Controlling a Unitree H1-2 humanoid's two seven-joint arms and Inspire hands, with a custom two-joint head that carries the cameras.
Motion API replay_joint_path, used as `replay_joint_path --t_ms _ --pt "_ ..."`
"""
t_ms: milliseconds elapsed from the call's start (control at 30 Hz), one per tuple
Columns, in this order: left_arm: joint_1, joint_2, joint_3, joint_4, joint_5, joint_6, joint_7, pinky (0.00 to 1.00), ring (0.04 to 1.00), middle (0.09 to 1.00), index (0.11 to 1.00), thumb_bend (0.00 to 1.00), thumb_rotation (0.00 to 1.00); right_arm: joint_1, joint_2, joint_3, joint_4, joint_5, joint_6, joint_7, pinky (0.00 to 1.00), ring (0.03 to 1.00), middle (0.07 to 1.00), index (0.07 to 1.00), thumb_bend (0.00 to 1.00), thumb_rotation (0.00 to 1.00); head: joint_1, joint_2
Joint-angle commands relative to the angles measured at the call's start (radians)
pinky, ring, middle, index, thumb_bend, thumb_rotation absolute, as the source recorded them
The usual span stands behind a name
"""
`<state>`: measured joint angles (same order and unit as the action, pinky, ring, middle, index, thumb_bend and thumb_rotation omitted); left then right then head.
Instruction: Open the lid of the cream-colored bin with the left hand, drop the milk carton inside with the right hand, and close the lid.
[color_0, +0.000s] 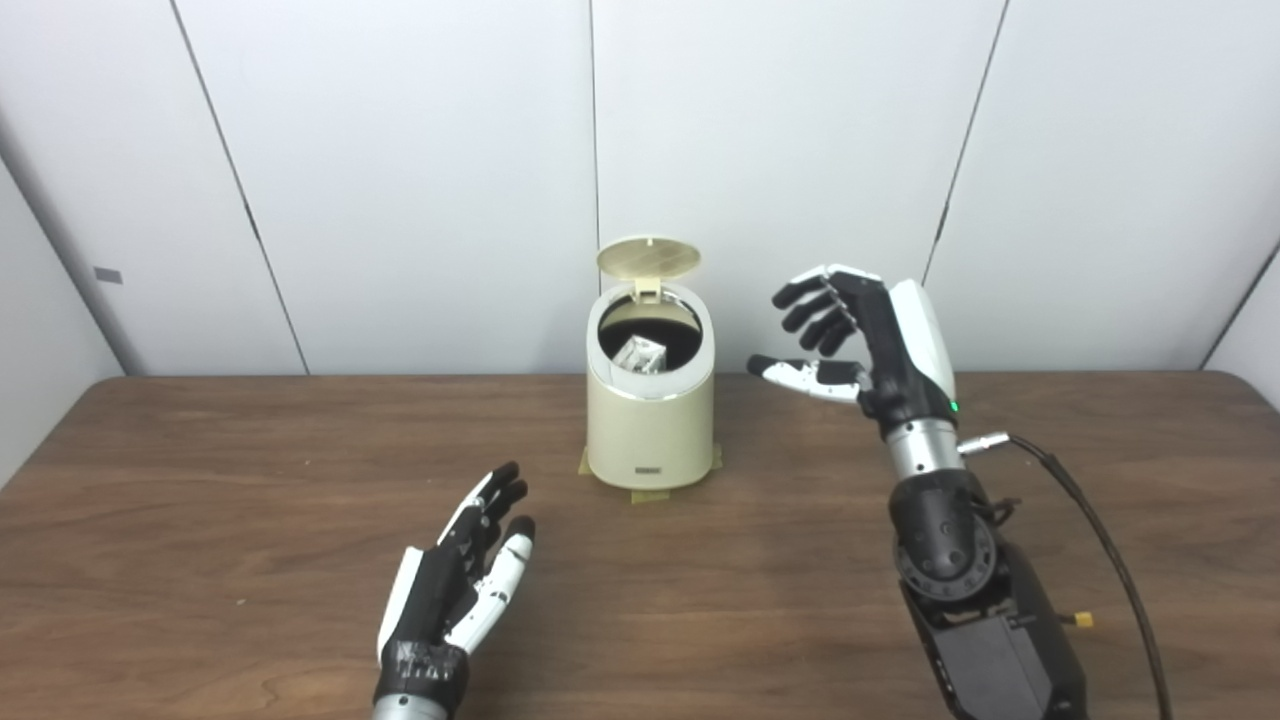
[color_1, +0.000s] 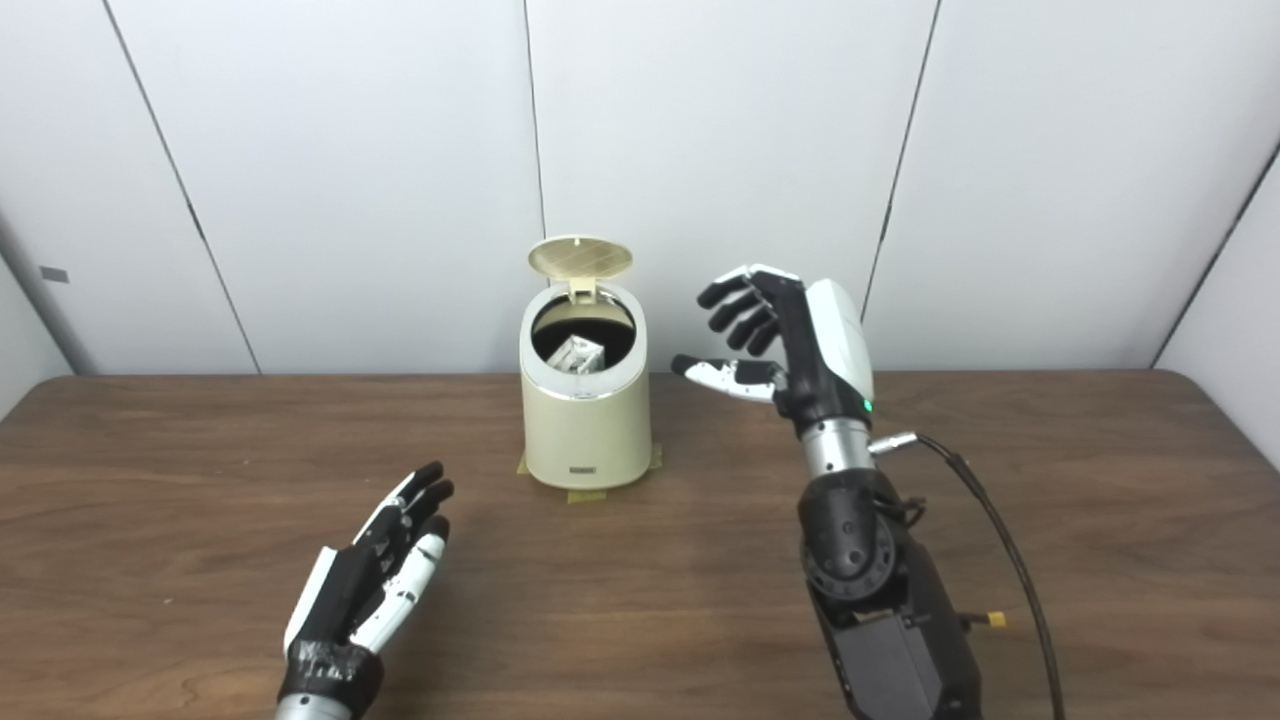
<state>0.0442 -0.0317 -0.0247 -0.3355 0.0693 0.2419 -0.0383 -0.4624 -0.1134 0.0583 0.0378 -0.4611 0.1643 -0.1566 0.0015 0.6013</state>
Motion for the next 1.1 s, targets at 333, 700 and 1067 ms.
replay_joint_path --t_ms 333,700,1067 --pt "-0.276 0.152 -0.051 -0.034 0.085 0.079 -0.07 0.88 0.896 0.894 0.902 0.28 0.64 0.211 0.13 -0.152 -0.251 0.447 0.198 0.159 0.59 0.669 0.688 0.501 0.49 0.13 0.009 0.003" --pt "-0.492 0.163 0.008 0.143 0.033 0.057 -0.063 0.91 0.907 0.9 0.9 0.38 0.8 0.362 0.104 -0.099 -0.298 0.466 0.135 0.182 0.74 0.811 0.828 0.811 0.45 0.78 0.036 -0.006" --pt "-0.665 0.19 -0.017 0.318 0.085 0.023 -0.052 0.96 0.969 0.953 0.961 0.43 0.9 0.416 0.101 -0.105 -0.274 0.48 0.008 0.166 0.62 0.716 0.748 0.729 0.43 0.88 0.045 -0.019"
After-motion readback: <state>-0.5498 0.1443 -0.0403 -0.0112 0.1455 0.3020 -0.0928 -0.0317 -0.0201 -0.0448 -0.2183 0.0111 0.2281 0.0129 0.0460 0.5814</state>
